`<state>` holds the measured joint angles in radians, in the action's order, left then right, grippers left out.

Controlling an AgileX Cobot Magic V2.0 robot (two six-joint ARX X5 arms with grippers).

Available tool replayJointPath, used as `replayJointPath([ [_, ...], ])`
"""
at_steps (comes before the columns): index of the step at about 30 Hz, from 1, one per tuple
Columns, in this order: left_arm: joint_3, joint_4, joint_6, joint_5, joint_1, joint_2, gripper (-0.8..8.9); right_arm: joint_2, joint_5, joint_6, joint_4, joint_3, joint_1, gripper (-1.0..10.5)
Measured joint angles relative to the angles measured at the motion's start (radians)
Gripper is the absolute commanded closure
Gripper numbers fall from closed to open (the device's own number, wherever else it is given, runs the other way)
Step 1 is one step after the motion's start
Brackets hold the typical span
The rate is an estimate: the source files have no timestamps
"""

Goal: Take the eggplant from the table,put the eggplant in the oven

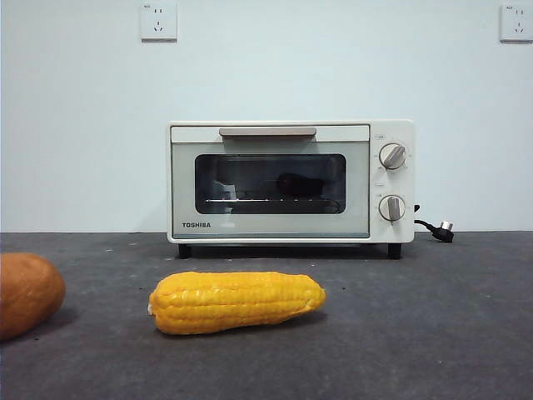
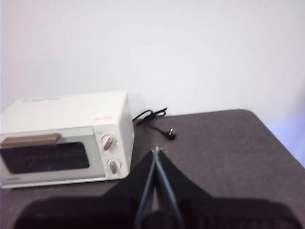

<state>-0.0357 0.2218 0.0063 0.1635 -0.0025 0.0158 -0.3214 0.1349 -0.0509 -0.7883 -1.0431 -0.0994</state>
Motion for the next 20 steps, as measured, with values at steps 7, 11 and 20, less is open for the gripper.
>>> replayJointPath([
  [7,0.0,0.0,0.0,0.0,0.0,0.0,8.17,0.127,0.0,0.0,0.255,0.32,0.038,9.5],
  [11,0.0,0.0,0.0,0.0,0.0,0.0,8.17,0.183,0.0,-0.001,0.32,0.499,0.059,9.5],
  [20,0.0,0.0,0.0,0.0,0.0,0.0,8.17,0.294,0.0,-0.001,0.435,0.8,0.068,9.5],
])
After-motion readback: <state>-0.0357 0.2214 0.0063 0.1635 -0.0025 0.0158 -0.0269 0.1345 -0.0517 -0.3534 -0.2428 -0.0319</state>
